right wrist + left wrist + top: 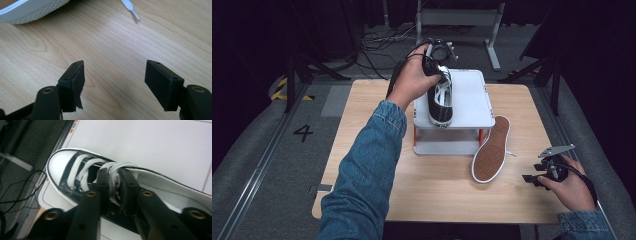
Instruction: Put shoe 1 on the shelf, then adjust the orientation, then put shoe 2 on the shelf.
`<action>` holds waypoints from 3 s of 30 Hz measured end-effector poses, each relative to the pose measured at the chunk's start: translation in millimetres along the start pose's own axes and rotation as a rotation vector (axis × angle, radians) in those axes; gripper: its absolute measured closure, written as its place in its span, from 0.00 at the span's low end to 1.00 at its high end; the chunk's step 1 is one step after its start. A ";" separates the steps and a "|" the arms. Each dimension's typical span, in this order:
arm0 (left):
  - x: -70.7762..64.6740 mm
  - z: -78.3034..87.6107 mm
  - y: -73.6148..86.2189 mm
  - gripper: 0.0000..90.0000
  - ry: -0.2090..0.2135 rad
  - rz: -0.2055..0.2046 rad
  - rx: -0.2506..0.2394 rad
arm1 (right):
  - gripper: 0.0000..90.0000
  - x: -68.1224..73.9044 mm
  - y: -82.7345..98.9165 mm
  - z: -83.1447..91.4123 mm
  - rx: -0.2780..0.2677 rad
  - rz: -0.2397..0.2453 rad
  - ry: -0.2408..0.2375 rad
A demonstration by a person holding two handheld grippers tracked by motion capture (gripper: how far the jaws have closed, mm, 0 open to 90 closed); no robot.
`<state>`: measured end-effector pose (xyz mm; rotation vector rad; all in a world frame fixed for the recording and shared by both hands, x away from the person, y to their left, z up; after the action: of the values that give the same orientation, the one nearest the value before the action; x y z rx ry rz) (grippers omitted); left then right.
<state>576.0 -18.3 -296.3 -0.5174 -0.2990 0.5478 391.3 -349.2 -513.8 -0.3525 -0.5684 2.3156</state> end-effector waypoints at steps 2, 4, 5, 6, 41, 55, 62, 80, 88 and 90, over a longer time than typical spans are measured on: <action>4.7 2.0 2.5 0.65 -0.024 0.044 -0.009 | 0.37 -0.5 -0.3 1.6 -0.001 0.001 0.003; 4.9 7.0 5.0 0.55 -0.008 0.079 -0.031 | 0.37 -1.7 -1.2 3.1 -0.008 0.002 0.009; 4.9 11.3 5.9 0.51 -0.004 0.101 -0.046 | 0.37 -2.2 -2.0 4.1 -0.012 0.002 0.010; 4.6 16.1 6.3 0.46 -0.001 0.125 -0.070 | 0.37 -2.6 -3.0 5.0 -0.015 -0.002 0.014; -105.5 5.2 105.4 0.81 0.246 0.267 -0.113 | 0.37 4.2 -22.9 2.1 -0.025 0.046 0.008; -100.2 8.2 111.1 0.62 0.123 0.294 -0.130 | 0.37 7.6 -32.1 1.2 -0.050 0.059 -0.002; -96.0 21.3 153.9 0.48 0.109 0.319 -0.086 | 0.46 12.0 -56.2 2.2 -0.092 0.078 -0.027; -60.8 -9.8 254.3 0.33 0.035 0.456 0.060 | 0.82 14.5 -90.4 -17.0 -0.053 0.087 -0.062; -54.6 -11.8 261.4 0.33 0.034 0.482 0.064 | 0.97 5.2 -57.6 -30.3 0.026 0.021 -0.060; -53.7 -12.9 260.7 0.33 0.036 0.479 0.062 | 0.92 3.9 -37.5 -39.6 0.116 -0.002 -0.076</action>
<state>428.8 137.1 -455.0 -0.5402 -0.1200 1.0081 426.3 -310.4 -529.9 -0.2101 -0.4688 2.3555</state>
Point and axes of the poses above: each handheld gripper's, and its own axes: z roughly backward along the jaws, y roughly out of its underside, x roughly to its left, the point moved 9 cm from there along -z, roughly forward along the jaws, and after that the axes turned 11 degrees about z, right-handed, at the moved point
